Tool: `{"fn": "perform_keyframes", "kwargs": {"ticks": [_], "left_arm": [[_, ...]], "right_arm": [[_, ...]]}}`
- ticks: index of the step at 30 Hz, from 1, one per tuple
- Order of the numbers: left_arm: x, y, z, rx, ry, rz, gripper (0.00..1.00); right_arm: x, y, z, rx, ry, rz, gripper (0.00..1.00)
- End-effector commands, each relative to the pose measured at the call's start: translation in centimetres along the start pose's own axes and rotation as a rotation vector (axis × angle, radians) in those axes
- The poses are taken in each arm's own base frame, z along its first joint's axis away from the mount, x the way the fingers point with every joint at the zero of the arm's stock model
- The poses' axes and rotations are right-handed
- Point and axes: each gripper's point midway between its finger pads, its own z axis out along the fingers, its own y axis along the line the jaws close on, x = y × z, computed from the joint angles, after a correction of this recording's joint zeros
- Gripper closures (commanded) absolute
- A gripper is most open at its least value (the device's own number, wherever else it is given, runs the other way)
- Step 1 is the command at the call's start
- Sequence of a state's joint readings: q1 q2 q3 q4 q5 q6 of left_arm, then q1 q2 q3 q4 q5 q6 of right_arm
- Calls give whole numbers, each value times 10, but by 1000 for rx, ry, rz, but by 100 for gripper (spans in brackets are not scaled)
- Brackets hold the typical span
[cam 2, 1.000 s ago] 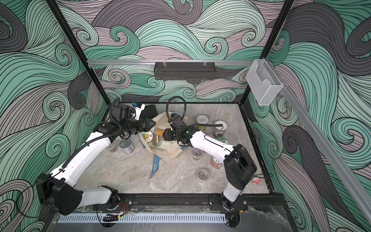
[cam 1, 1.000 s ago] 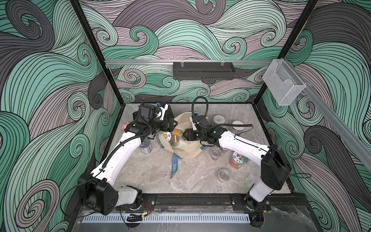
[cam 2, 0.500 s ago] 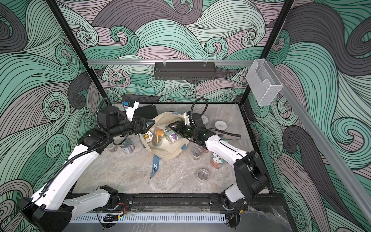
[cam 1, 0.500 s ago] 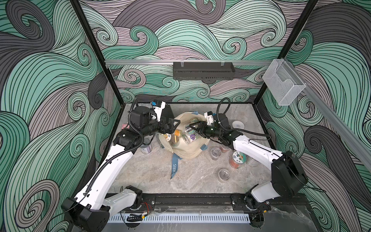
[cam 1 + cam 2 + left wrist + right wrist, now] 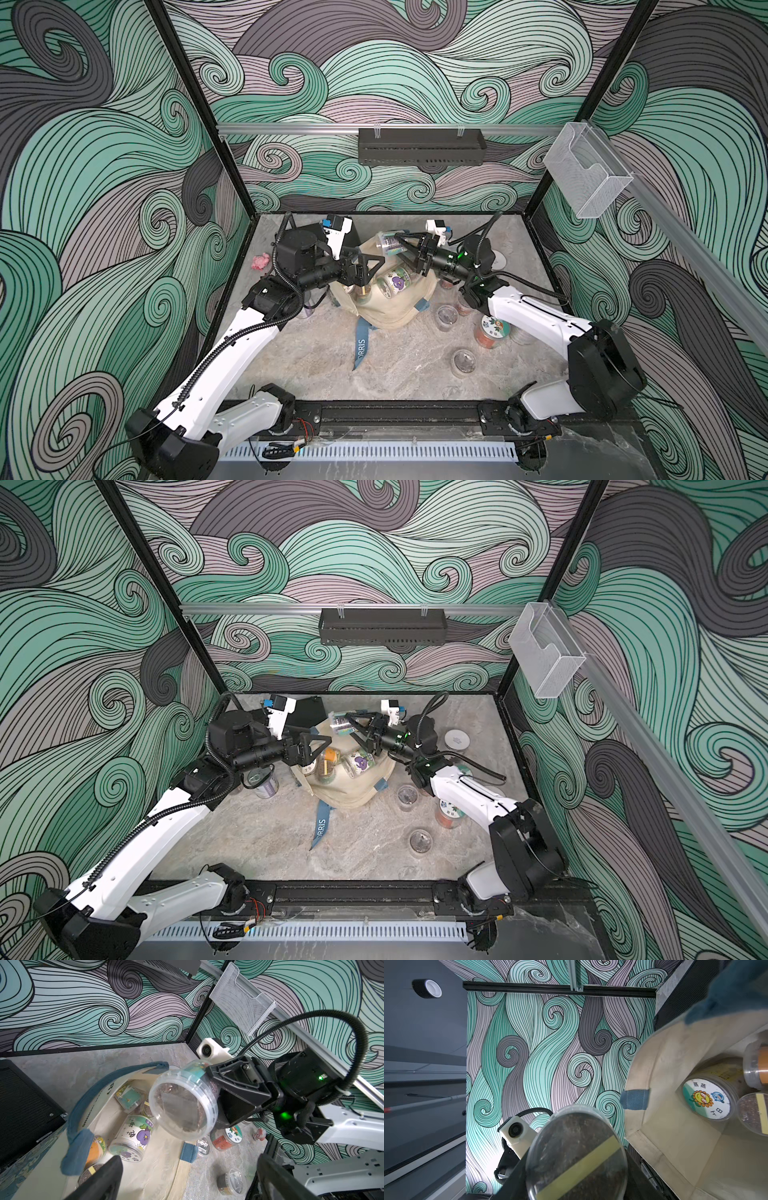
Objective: Take out the seed jars from the canvas bag
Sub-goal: Place the seed jar at the center of the board.
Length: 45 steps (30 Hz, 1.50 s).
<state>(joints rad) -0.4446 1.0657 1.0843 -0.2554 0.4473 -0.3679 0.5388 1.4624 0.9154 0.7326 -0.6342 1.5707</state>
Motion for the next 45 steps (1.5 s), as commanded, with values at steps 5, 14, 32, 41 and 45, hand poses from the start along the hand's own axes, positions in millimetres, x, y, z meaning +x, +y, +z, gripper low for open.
{"fn": "perform_keyframes", "kwargs": {"ticks": [5, 14, 32, 41, 45], "left_arm": [[-26, -23, 10, 137, -63, -56, 1], [-38, -38, 16, 234, -72, -77, 2], [-48, -27, 17, 256, -90, -168, 13], [-41, -25, 14, 253, -74, -179, 34], [-38, -24, 14, 247, -69, -180, 36]], "right_arm": [[13, 48, -10, -145, 23, -1, 49], [20, 50, -7, -158, 41, 9, 49], [35, 45, 5, -137, 80, 1, 49], [33, 38, 8, -126, 74, 12, 49], [33, 39, 9, -128, 76, 11, 48]]}}
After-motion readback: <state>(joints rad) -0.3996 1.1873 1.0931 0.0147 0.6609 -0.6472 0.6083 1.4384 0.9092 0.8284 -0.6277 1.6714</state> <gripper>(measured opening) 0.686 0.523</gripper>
